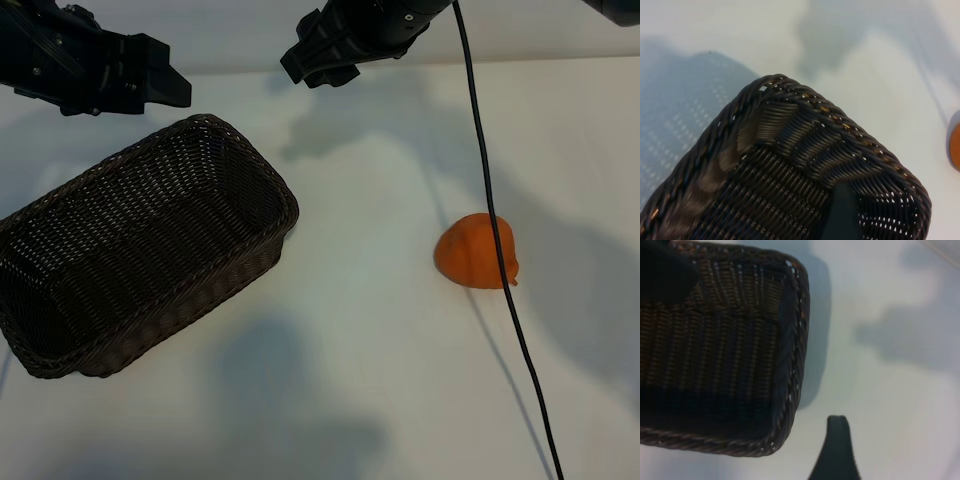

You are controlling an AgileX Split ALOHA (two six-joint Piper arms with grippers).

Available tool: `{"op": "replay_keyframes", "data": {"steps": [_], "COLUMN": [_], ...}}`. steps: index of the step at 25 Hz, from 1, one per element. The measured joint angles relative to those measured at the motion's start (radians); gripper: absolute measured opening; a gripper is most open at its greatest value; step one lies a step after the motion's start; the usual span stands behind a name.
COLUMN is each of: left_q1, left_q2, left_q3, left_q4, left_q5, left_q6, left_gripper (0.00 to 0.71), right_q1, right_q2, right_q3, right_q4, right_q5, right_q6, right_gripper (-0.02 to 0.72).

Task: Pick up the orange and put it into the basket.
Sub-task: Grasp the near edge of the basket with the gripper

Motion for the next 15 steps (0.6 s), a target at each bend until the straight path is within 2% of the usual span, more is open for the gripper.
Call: {"op": "replay_keyframes", "data": {"steps": [8,10,15], "left_q1": [0.0,0.0,0.0], "left_q2": [0.0,-0.001,-0.034], "left_q3": [0.0,0.0,0.0], "left_q4": [-0.001,-0.001,0.023], "left_q5": [-0.003,0.02,0.102], "left_q6": [-0.001,-0.002,-0.026], "left_gripper": [0.588,0.588,0.588], "right_q1": [0.0,0.0,0.0], "right_q2": [0.0,0.0,0.0], "right_q3": [0.0,0.0,0.0], "right_q4": [0.002,-0.009,-0.086], "right_q5": [0.009,0.035,0.133], "right_q6": [0.008,0.008,0.004], "right_gripper": [0.559,0.559,0.559]}}
